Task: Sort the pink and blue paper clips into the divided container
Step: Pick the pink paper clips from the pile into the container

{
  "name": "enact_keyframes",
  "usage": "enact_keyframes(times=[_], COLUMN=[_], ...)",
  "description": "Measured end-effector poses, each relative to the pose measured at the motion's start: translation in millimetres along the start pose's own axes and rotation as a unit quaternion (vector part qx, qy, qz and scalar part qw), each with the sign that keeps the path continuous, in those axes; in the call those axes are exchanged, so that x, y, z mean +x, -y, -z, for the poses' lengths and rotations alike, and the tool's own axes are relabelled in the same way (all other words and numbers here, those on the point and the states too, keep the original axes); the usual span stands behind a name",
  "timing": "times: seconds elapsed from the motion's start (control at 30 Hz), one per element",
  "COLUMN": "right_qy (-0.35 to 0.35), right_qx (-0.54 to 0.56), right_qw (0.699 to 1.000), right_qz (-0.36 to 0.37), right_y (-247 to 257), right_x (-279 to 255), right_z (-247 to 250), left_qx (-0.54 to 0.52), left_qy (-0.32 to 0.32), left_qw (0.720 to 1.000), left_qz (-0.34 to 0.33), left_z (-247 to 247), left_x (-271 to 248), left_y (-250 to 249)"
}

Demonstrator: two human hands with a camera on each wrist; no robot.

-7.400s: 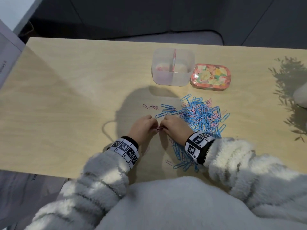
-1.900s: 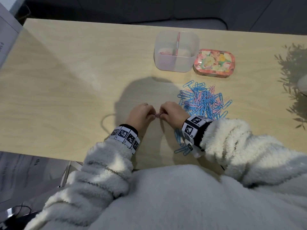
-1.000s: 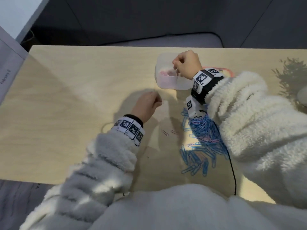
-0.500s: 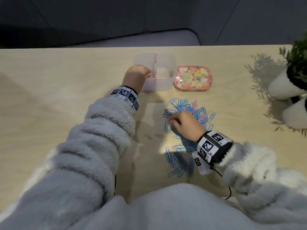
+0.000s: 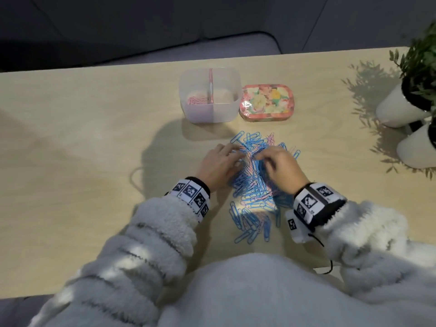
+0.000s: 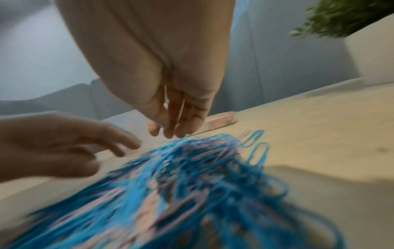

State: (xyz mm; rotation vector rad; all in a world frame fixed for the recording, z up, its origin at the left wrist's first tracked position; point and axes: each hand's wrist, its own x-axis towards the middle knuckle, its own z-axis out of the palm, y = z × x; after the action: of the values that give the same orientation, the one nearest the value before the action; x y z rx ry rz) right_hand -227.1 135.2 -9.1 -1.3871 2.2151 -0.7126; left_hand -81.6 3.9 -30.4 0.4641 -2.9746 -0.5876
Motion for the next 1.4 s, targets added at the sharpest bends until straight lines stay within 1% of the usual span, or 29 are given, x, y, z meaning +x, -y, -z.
enact_keyframes(times=[0.03, 0.07, 0.13, 0.17, 0.23, 0.3, 0.4, 0.53, 0.6, 0.67, 0.73, 0.8, 0.87, 0.93, 1.0, 1.1, 1.2, 1.27, 1.33, 1.4], right_qy=[-0.028, -0.035, 0.003, 0.026, 0.048, 0.053, 0.058, -0.018, -0.029, -0.007, 0.054, 0.110, 0.127, 0.119, 0.097, 0.071, 0.066, 0.069, 0.056, 0.021], right_qx=[-0.011, -0.036, -0.094, -0.111, -0.126, -0.113, -0.088, -0.049, -0.033, -0.035, -0.085, -0.146, -0.169, -0.154, -0.132, -0.137, -0.136, -0.124, -0.081, 0.013], right_qw=[0.999, 0.997, 0.993, 0.991, 0.989, 0.991, 0.994, 0.994, 0.992, 0.990, 0.986, 0.977, 0.975, 0.979, 0.986, 0.988, 0.988, 0.990, 0.995, 0.997], right_qz=[-0.030, -0.052, -0.066, -0.065, -0.054, -0.042, -0.041, -0.095, -0.118, -0.134, -0.130, -0.104, -0.073, -0.051, -0.033, -0.021, -0.022, -0.022, -0.027, -0.070], right_y=[-8, -14, -23, -25, -26, -28, -37, -39, -37, -33, -30, -27, -28, -30, -32, -33, -37, -40, -43, -46], right_x=[6, 10, 14, 12, 3, -8, -16, 9, 26, 38, 46, 51, 54, 55, 52, 44, 40, 38, 36, 34], right_z=[7, 14, 21, 21, 19, 18, 21, 35, 38, 38, 38, 38, 36, 33, 31, 27, 24, 24, 26, 34], left_qx=[0.018, 0.037, 0.063, 0.069, 0.065, 0.062, 0.100, 0.071, 0.048, 0.032, 0.036, 0.049, 0.044, 0.018, -0.010, -0.031, -0.060, -0.063, -0.037, 0.012], left_qy=[0.000, -0.001, -0.003, 0.002, 0.016, 0.015, -0.015, -0.013, 0.001, 0.020, 0.020, 0.023, 0.028, 0.019, -0.003, -0.035, -0.041, -0.037, -0.042, -0.060], left_qw=[1.000, 0.999, 0.997, 0.996, 0.996, 0.997, 0.995, 0.997, 0.997, 0.996, 0.994, 0.992, 0.992, 0.992, 0.989, 0.982, 0.970, 0.965, 0.967, 0.978], left_qz=[-0.010, -0.023, -0.048, -0.058, -0.061, -0.035, -0.009, 0.018, 0.053, 0.085, 0.105, 0.113, 0.114, 0.124, 0.146, 0.184, 0.232, 0.252, 0.247, 0.200], left_z=[-5, -9, -14, -14, -12, -9, -7, -3, -4, -7, -11, -12, -11, -8, -3, 6, 14, 17, 18, 18], left_x=[0, -1, 0, 0, 0, -1, -5, 15, 33, 49, 59, 65, 66, 64, 60, 51, 43, 39, 37, 38], left_y=[-3, -6, -13, -17, -20, -19, -15, -27, -37, -44, -48, -47, -43, -37, -29, -17, -2, 5, 7, 1])
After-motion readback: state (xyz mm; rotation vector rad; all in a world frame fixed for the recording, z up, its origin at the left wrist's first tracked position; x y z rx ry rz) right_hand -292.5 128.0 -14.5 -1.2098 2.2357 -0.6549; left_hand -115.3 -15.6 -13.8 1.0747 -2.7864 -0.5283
